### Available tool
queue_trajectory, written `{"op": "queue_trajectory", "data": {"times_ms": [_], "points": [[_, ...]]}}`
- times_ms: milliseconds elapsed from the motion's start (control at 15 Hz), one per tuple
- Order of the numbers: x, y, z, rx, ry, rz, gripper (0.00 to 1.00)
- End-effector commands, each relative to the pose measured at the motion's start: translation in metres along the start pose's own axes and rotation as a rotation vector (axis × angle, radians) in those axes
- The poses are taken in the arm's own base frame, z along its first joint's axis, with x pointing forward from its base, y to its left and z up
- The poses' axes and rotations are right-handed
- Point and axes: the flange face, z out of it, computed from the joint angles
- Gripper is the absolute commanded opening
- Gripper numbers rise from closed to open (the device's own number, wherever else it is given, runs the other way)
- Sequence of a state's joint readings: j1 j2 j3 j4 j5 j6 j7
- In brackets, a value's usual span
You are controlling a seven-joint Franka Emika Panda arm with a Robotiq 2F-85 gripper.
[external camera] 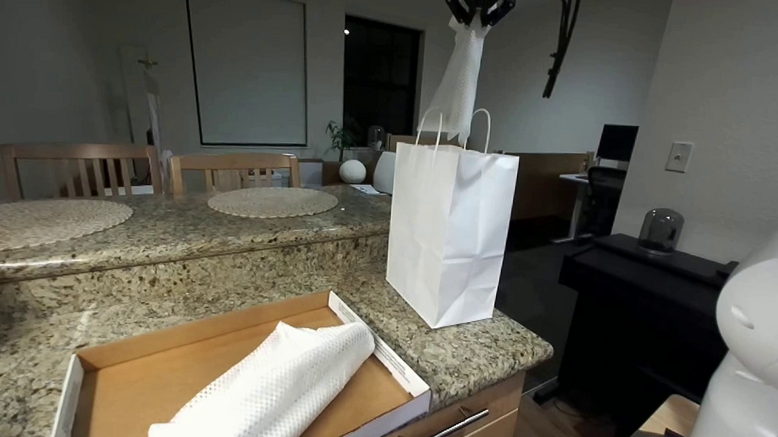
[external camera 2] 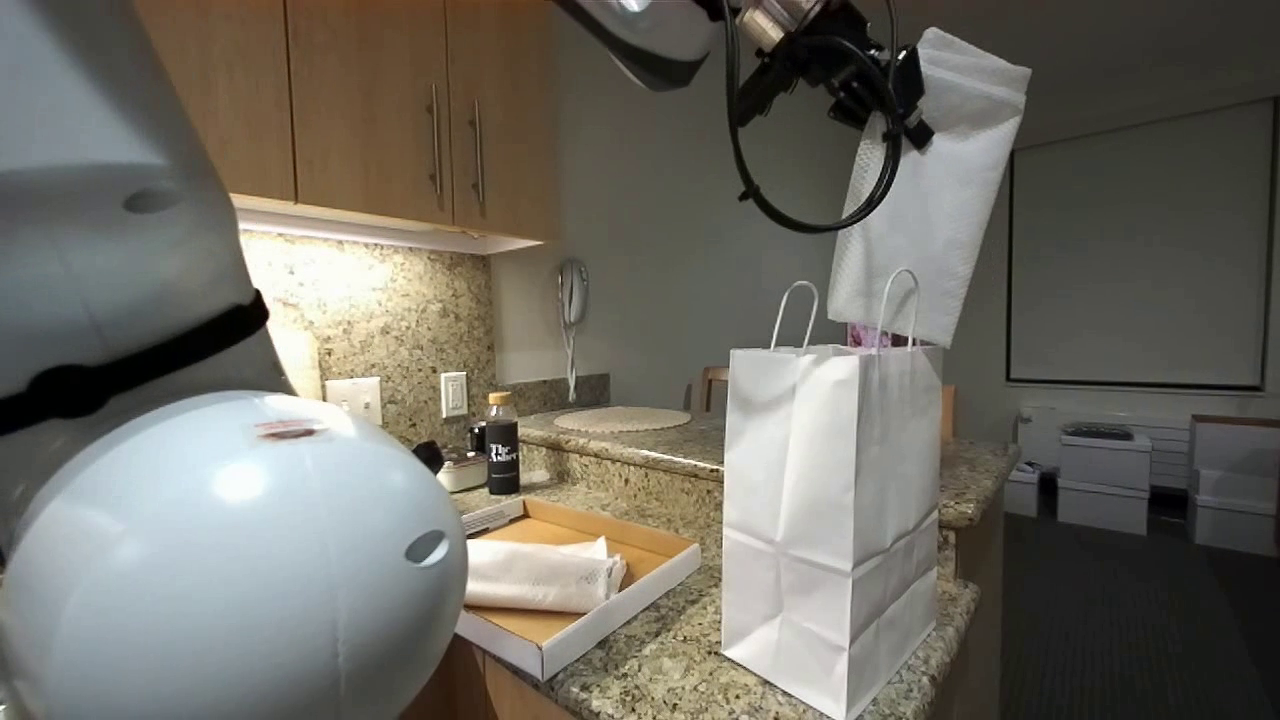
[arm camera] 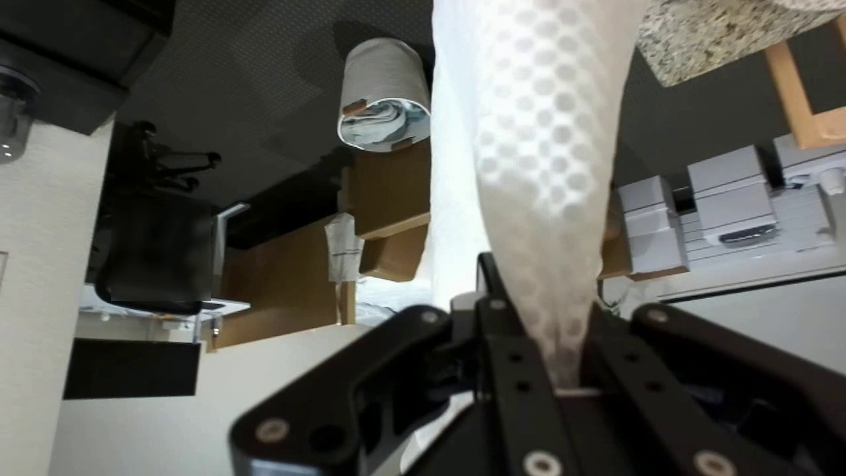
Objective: Put the towel inside the white paper bag
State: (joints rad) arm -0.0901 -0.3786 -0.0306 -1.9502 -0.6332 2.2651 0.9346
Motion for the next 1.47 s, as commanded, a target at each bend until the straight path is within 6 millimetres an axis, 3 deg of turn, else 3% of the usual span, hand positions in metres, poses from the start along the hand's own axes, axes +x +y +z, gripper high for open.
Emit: {"op": "queue_trajectory", "data": {"times_ms": [0,400,800,933,1133,1400], "points": [[-0.046,0.015,-0.021,0.125,0.028,-0.134,0.05],[-0.078,0.018,-0.045,0.281,0.082,-0.236,0.05],[-0.089,0.007,-0.087,0.374,0.159,-0.229,0.05],[-0.092,0.002,-0.092,0.367,0.169,-0.236,0.05],[-0.087,0.0,-0.079,0.326,0.175,-0.231,0.05],[-0.066,0.008,-0.048,0.257,0.133,-0.193,0.05]]}}
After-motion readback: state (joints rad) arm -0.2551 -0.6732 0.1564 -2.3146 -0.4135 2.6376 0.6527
